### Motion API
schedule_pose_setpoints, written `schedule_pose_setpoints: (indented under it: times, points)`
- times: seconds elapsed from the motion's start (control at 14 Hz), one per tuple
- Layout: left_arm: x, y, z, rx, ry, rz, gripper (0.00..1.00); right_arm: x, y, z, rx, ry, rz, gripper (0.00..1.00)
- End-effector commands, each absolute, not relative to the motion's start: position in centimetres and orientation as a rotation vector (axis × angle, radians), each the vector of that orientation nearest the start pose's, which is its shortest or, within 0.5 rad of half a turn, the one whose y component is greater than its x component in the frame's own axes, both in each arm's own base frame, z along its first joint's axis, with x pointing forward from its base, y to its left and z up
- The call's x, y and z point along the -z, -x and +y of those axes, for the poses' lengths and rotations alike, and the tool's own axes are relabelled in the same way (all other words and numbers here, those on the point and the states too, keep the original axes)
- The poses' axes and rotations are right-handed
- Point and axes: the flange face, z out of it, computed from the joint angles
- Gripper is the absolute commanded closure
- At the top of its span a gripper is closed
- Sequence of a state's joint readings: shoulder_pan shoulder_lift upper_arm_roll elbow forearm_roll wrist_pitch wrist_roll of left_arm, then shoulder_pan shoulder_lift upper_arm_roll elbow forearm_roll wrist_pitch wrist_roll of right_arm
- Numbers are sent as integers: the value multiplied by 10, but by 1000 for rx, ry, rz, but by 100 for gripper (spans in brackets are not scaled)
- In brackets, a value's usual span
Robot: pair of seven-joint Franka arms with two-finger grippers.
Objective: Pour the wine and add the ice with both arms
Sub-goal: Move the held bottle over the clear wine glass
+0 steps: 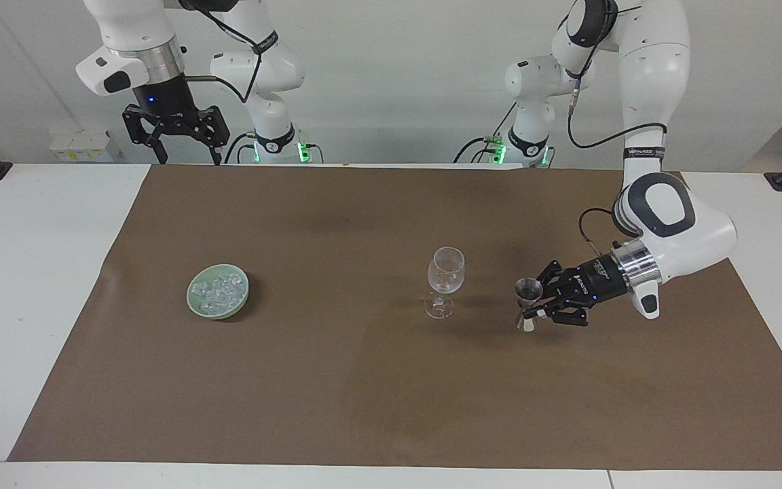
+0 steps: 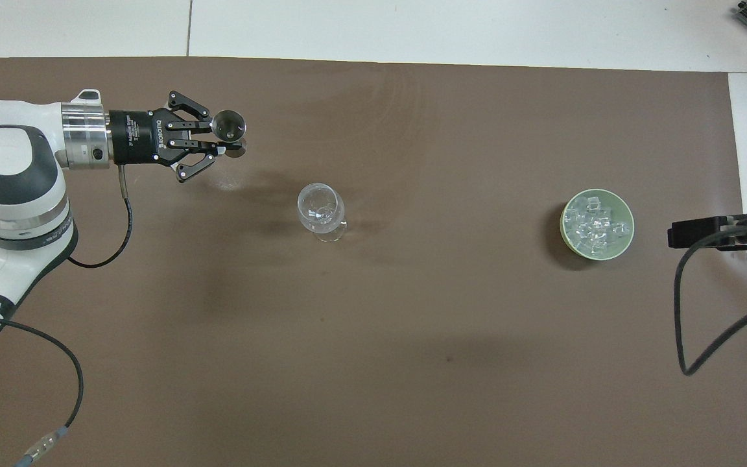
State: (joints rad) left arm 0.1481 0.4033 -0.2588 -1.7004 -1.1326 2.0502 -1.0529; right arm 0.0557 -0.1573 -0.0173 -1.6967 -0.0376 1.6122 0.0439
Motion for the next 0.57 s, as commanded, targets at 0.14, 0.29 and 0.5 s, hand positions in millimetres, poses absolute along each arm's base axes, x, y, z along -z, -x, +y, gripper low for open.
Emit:
schedule_pose_setpoints:
  times: [0.14, 0.29, 0.5]
  points:
    - [-406, -635, -123, 684, -1526, 1567, 100, -653, -504, 16, 149, 3188, 35, 0]
    - [-408, -630, -125, 667, -1529, 1575, 100, -653, -504, 16, 149, 3188, 35, 0]
    - [-413, -622, -137, 640, -1533, 1580, 100, -653, -504, 17, 149, 3188, 32, 0]
